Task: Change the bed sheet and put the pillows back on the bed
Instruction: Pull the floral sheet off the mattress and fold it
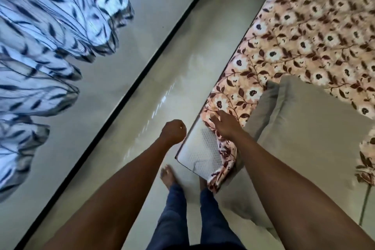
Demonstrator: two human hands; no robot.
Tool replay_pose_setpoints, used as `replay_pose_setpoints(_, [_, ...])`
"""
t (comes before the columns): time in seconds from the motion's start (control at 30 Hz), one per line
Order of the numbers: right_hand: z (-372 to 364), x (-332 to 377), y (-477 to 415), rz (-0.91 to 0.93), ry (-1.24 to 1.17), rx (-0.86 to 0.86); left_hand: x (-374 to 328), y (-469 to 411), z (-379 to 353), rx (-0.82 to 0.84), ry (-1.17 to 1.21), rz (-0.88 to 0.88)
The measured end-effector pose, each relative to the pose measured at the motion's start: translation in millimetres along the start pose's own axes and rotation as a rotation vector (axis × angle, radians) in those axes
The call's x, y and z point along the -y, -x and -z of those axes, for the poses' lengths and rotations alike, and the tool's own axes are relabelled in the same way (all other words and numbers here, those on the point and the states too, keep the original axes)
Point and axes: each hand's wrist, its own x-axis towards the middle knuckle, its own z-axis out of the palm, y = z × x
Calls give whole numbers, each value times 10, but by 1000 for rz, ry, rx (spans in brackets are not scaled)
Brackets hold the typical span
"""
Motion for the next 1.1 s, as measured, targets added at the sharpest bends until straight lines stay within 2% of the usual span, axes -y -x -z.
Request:
replay_pose_setpoints(0.13, [89, 497, 147, 37, 76, -19, 86, 209, 613, -98, -62, -81])
replay_pose_setpoints(0.33, [105, 1140, 200, 102, 222, -55, 251, 500, 1544, -232, -292, -197])
replay_pose_setpoints(0.6, [408, 1911, -18, 181, 310, -110, 131, 440, 2384, -315, -446, -276])
replay_pose_setpoints(0.87, [964, 1862, -584, 121, 255, -177, -575, -292, 2788, -285, -585, -436])
replay_pose_setpoints(1.1, [1816, 1389, -1727, -30, 160, -208, -1792, -1591, 3101, -172, -771, -594])
